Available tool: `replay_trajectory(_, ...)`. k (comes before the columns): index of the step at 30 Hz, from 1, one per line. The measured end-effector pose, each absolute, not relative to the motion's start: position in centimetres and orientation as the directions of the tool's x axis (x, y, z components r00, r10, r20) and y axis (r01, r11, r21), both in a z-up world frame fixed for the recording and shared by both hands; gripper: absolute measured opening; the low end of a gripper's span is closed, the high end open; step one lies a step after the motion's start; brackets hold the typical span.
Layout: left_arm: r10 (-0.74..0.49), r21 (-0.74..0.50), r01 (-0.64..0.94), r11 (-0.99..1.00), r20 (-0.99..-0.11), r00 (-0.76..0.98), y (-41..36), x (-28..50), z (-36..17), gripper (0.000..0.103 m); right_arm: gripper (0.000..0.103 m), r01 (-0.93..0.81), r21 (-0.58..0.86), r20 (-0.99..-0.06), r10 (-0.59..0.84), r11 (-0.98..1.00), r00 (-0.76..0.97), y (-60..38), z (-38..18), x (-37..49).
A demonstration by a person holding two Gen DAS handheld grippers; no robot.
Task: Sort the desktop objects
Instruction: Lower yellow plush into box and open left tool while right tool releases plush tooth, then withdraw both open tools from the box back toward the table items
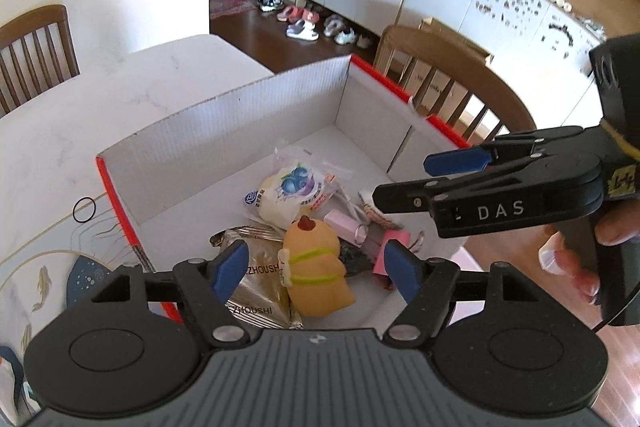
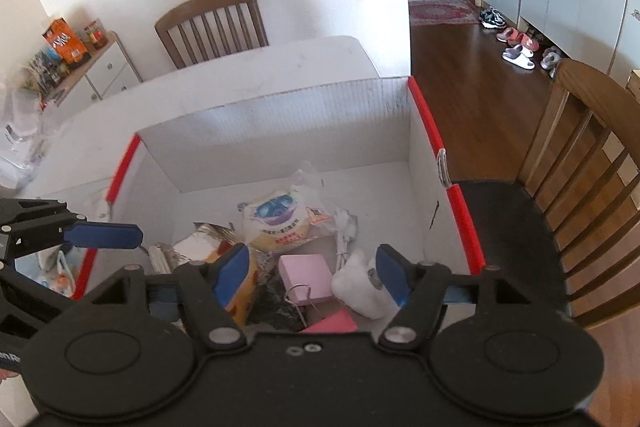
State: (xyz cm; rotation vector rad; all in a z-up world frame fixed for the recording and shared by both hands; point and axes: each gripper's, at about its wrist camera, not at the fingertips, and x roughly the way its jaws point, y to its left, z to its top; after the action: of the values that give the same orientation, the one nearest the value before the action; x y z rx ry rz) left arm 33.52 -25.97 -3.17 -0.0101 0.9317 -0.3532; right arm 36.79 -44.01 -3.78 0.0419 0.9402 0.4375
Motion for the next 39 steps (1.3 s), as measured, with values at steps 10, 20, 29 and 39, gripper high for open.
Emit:
replay_trajectory(10, -0.308, -0.181, 0.265, 0.947, -0.745, 0.592, -24.2, 30.6, -1.6, 0.074, 0.078, -0.381, 0.229, -0.737, 0.415, 0.896, 0.533, -43.3, -2.3, 34.6)
replay_trajectory(20, -0.329, -0.195, 0.273, 0.942, -0.699, 0.635, -21.0, 27.5, -0.5, 0.084, 0.089, -0.348, 0.255, -0.715, 0.418, 0.902, 0.56, -42.1, -1.4, 32.2)
replay_trajectory(29, -0.331, -0.203, 0.264, 0.943, -0.656, 0.678, -16.3, 24.6, 0.1, 0.091, 0.099, -0.346, 0.23, -0.704, 0.401, 0.91, 0.586, -38.1, -0.5, 28.8)
replay_trajectory(39, -0.313, -0.193, 0.248, 0.949, -0.629, 0.712, -9.5, 21.8, 0.1, 0.103, 0.1, -0.362, 0.204, -0.682, 0.397, 0.91, 0.614, -31.9, 0.5, 25.4)
